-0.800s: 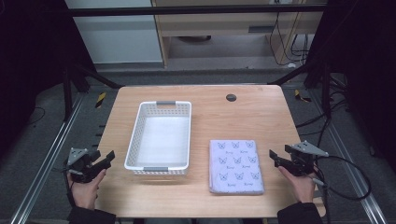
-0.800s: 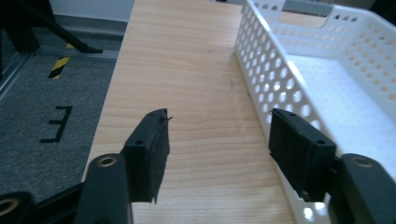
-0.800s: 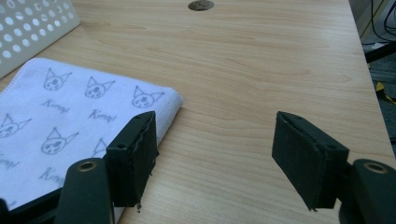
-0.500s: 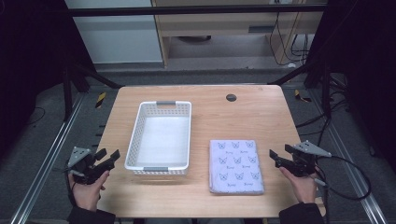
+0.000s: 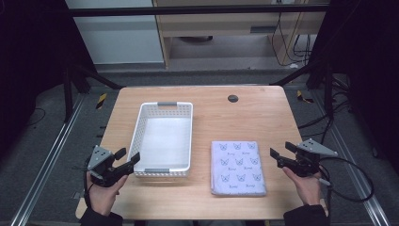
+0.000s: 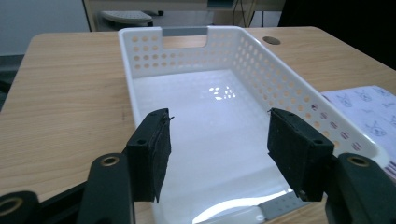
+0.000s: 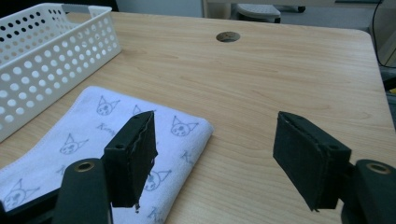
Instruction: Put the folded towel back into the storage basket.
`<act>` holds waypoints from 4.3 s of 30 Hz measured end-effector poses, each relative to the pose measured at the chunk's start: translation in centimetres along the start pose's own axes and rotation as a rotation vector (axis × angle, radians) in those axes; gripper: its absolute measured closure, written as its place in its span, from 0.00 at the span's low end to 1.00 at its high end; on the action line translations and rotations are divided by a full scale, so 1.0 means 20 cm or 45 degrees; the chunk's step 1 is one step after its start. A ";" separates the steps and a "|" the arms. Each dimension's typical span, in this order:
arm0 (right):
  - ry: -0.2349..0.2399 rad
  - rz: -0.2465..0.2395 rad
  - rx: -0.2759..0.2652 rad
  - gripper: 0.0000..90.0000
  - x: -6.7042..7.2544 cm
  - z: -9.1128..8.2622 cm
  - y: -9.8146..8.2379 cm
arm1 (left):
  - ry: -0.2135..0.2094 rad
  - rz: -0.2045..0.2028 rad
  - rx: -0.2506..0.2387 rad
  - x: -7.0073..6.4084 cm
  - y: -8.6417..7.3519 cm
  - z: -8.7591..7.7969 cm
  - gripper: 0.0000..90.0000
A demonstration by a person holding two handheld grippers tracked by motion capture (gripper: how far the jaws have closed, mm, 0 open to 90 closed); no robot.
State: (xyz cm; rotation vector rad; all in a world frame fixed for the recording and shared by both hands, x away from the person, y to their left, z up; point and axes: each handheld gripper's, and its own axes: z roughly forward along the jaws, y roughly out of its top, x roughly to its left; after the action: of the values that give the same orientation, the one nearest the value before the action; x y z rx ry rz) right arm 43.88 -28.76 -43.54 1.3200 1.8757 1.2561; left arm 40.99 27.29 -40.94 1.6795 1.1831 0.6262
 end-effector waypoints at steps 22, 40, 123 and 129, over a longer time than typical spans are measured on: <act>0.064 0.003 -0.007 0.35 0.03 0.00 0.12 | -0.198 0.114 0.003 -0.39 0.09 0.08 0.44; 0.087 -0.024 0.010 0.34 0.06 0.07 0.17 | -0.337 0.198 0.076 -0.73 0.11 0.28 0.48; 0.101 0.035 0.421 0.45 0.11 0.50 -0.11 | -0.312 0.133 0.480 -0.98 -0.27 0.73 0.48; 0.123 0.067 0.437 0.53 0.11 0.51 -0.11 | -0.347 0.081 0.503 -0.98 -0.27 0.73 0.59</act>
State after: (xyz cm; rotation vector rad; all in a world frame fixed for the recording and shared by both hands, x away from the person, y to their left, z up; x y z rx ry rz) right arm 50.30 -23.01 -49.64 1.5128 2.2120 1.0712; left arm 42.84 3.85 -49.72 2.0636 1.1064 0.1948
